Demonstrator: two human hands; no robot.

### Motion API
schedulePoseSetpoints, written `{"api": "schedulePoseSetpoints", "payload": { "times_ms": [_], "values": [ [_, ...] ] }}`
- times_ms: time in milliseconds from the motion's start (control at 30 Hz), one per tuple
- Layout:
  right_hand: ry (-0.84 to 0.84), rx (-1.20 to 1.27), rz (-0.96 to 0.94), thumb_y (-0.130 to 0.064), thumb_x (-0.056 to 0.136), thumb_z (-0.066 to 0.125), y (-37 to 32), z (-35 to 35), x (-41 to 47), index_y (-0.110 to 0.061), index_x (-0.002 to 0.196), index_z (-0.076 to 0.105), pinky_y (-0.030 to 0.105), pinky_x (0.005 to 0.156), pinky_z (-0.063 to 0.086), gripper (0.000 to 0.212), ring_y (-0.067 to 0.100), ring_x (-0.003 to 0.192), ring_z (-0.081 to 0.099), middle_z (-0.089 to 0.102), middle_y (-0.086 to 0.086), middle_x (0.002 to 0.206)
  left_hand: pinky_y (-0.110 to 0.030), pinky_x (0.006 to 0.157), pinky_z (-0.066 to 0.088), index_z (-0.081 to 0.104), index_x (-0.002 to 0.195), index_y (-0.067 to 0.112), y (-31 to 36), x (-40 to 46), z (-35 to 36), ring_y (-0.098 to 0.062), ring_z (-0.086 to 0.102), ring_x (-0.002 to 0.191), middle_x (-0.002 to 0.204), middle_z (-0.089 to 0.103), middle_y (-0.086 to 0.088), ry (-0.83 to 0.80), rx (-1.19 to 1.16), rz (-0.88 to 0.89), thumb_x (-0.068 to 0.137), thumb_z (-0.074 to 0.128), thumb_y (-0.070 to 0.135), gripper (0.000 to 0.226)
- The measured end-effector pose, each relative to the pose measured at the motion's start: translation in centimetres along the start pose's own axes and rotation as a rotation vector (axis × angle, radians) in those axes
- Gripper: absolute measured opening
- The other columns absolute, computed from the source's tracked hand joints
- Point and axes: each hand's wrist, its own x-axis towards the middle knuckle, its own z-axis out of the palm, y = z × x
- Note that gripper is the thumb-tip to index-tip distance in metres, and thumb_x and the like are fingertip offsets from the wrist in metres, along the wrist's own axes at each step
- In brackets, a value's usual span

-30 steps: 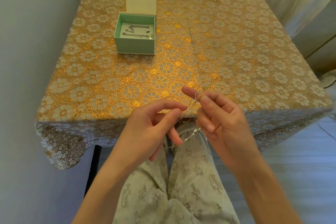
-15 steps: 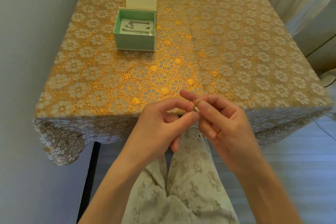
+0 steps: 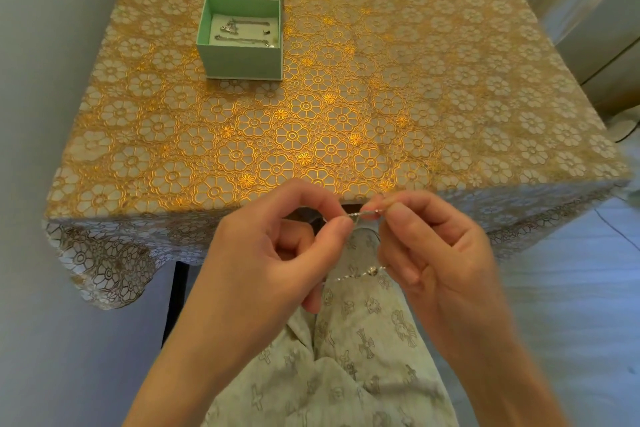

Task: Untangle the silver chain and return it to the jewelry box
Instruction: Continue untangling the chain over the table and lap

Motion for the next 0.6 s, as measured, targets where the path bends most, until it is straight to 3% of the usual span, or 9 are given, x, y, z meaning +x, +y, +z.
{"api": "schedulePoseSetpoints", "payload": {
  "times_ms": [467,600],
  "values": [
    [0.019,0.011,0.001,-0.019,0.069,0.062,0.32,-0.24,-0.24,-0.013,0.071,0.068,0.012,0.038,0.028,0.009,0.002,0.037,0.031,0.067,0.000,0.074,-0.004,0.030,0.023,0.063,0.073,0.016,0.15,0.02,0.03,0.000,0.028,0.021,0.032,0.047,-0.006,-0.152,-0.101,-0.163,0.066,0.057,0.035,0.021],
    [0.016,-0.015,0.007,-0.020,0.071,0.061,0.37,-0.26,-0.26,-0.013,0.072,0.068,0.013,0.038,0.025,0.011,0.003,0.038,0.030,0.053,0.007,0.064,-0.006,0.029,0.021,0.069,0.081,0.025,-0.08,-0.02,-0.12,-0.003,0.025,0.021,0.031,0.047,-0.003,-0.219,-0.062,-0.197,0.065,0.052,0.048,0.033]
  ]
}}
